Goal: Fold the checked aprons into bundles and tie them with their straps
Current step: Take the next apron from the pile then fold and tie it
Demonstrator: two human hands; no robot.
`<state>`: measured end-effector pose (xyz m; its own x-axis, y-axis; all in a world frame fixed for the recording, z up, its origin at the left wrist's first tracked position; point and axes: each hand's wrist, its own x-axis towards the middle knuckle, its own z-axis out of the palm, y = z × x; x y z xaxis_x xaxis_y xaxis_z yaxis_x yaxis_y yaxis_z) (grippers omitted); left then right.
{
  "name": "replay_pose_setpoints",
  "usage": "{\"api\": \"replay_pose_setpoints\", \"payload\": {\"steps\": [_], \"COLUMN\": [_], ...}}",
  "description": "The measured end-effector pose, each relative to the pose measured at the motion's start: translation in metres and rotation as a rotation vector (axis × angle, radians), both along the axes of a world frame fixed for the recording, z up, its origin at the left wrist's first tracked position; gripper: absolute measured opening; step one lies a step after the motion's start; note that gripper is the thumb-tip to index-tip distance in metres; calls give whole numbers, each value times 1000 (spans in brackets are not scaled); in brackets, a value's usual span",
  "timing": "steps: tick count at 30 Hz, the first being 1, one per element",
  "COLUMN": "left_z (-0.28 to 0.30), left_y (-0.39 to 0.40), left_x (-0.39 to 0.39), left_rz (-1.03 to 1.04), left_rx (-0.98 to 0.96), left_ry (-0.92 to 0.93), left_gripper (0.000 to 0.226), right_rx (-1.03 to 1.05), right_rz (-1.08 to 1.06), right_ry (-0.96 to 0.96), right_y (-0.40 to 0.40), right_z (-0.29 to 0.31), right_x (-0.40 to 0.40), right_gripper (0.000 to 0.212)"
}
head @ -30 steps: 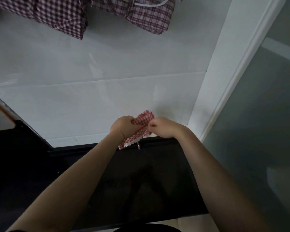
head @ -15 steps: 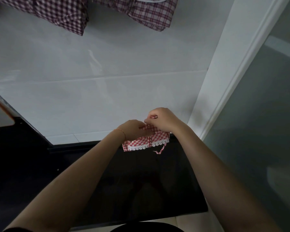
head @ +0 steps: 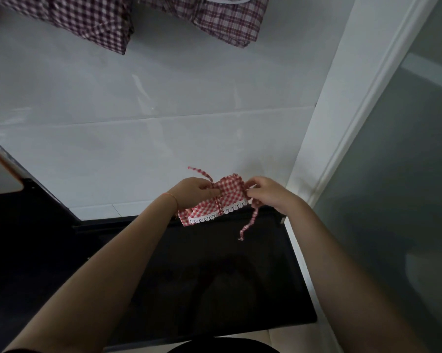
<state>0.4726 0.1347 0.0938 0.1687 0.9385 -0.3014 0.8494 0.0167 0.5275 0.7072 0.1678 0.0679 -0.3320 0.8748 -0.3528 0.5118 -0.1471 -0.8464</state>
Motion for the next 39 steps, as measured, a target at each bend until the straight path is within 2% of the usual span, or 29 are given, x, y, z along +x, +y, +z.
{"api": "replay_pose_setpoints", "payload": {"steps": [2,5,9,14,16,19,21,24,26,28,29,32,33,39], "left_z": [-2,-4,-6,-6,-4,-3,-3,-3,-1,4,5,11,14,22], "left_y": [1,1,-2,-4,-5,-7,-6,-3,-2,-4,-5,-6,-7,-7], "left_x": [-4,-7,0,15,19,20,17,18,22,26,25,18,14,-1], "left_rz": [-6,-11,-61,-142,-98,47,164,218,247,308,344,472,484,242], "left_rx": [49,133,137,180,200,263,297,315,301,237,185,-44,-102,-172], "left_ry": [119,265,334,364,413,429,378,389,381,278,163,-376,-478,-514], "left_gripper": [45,44,49,38,42,41,40,37,41,48,47,31,31,28], "right_rx": [22,-18,11,74,112,223,242,313,327,253,208,44,-15,-366], "right_rz": [20,46,105,187,178,201,218,164,57,56,94,197,219,362], "right_ry": [-71,1,61,13,-102,-403,-448,-378,-206,-34,24,132,144,290], "right_y": [-1,-1,2,3,3,4,2,-6,-12,-21,-25,-28,-27,-27], "right_z": [2,13,38,55,58,58,58,63,65,64,59,36,28,-2], "right_x": [3,6,9,11,11,12,10,-2,-16,-28,-32,-28,-25,-6], "right_gripper": [10,17,16,14,15,17,20,23,27,27,26,27,29,37]}}
